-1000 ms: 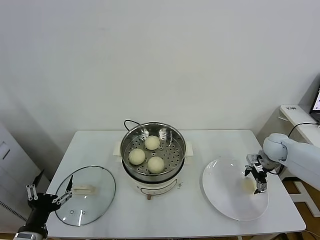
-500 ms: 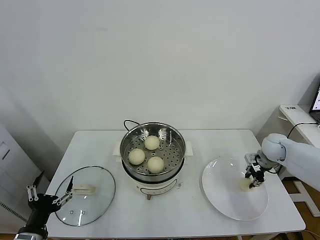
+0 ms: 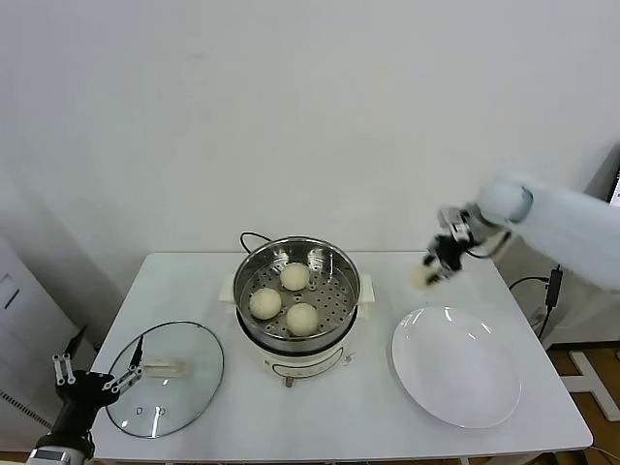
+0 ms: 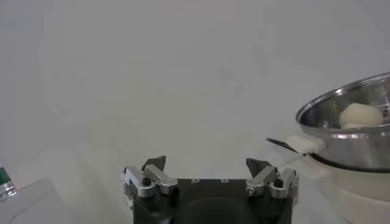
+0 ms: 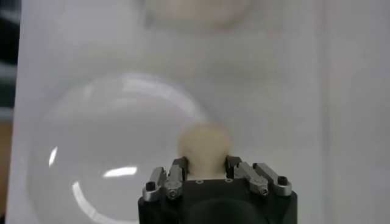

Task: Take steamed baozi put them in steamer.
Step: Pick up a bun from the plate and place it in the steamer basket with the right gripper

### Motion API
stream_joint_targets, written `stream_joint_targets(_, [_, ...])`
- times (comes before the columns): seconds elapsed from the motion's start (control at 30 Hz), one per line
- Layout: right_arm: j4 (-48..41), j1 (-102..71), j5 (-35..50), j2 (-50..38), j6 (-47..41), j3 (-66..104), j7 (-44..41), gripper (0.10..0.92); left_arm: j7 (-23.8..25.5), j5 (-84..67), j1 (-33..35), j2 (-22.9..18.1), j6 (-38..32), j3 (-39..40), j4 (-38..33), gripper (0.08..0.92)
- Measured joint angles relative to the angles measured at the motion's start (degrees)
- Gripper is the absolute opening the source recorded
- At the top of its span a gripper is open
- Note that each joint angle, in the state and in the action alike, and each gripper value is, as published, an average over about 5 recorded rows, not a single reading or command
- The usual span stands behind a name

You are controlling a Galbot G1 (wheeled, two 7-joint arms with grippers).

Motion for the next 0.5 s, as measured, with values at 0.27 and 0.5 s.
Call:
stream_joint_targets(0.27, [2.31,4.13,6.34,8.76,-4.91,-1.65,0.98,0.396,-0.01,-0.37,0.34,-0.55,-0.40,-0.33,0.38,0.823])
stream_joint_targets(0.5, [3.33,2.37,6.23,13.73,-7.25,-2.92,1.95,0.399,-0.01,-0.76,0.27,-0.41,-0.51,-0.50,0.61,0.823])
